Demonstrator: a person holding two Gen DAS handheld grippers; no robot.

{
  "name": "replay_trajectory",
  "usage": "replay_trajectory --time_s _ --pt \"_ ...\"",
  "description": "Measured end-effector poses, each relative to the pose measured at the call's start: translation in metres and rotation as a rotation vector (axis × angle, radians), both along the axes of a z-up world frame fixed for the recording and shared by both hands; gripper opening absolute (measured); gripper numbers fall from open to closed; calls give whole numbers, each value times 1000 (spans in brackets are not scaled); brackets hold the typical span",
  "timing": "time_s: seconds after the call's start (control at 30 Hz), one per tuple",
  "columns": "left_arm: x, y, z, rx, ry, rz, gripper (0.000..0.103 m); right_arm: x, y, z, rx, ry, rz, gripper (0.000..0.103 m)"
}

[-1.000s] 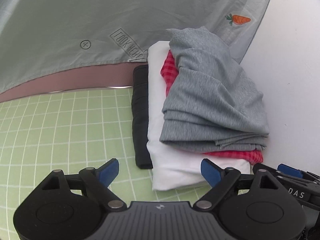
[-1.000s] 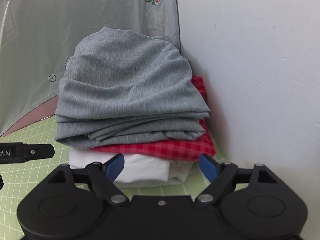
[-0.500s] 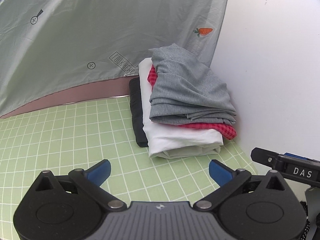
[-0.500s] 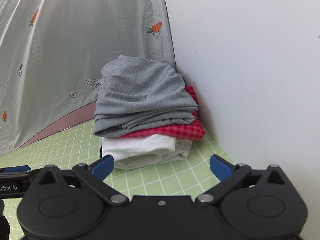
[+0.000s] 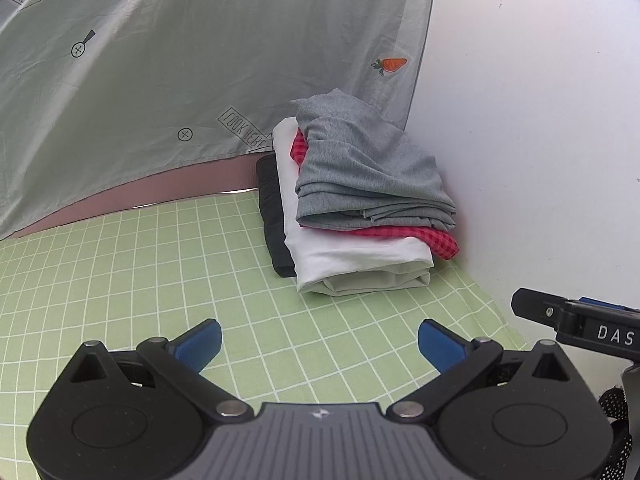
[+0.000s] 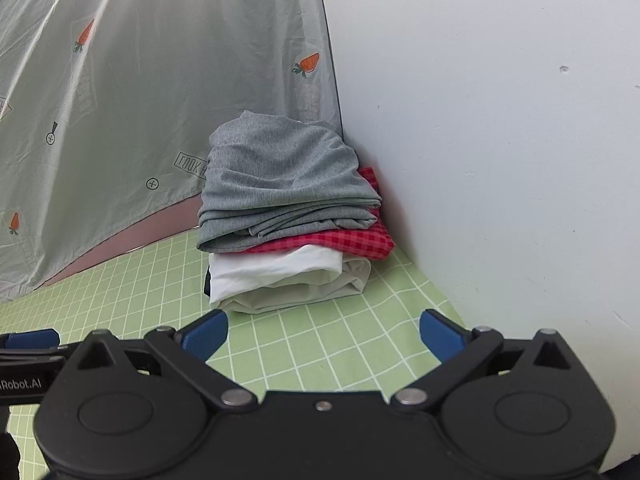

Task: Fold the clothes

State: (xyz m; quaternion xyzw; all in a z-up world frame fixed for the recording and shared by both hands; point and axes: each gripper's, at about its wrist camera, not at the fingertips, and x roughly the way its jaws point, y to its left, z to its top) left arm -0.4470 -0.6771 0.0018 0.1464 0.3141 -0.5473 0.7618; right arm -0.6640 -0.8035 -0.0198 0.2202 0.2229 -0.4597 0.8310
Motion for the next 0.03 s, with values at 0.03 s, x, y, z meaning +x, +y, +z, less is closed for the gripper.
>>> replay_trajectory --time_s 0.03 --pt "-1 1 1 -2 -4 -4 103 -1 1 1 -2 -2 -4 103"
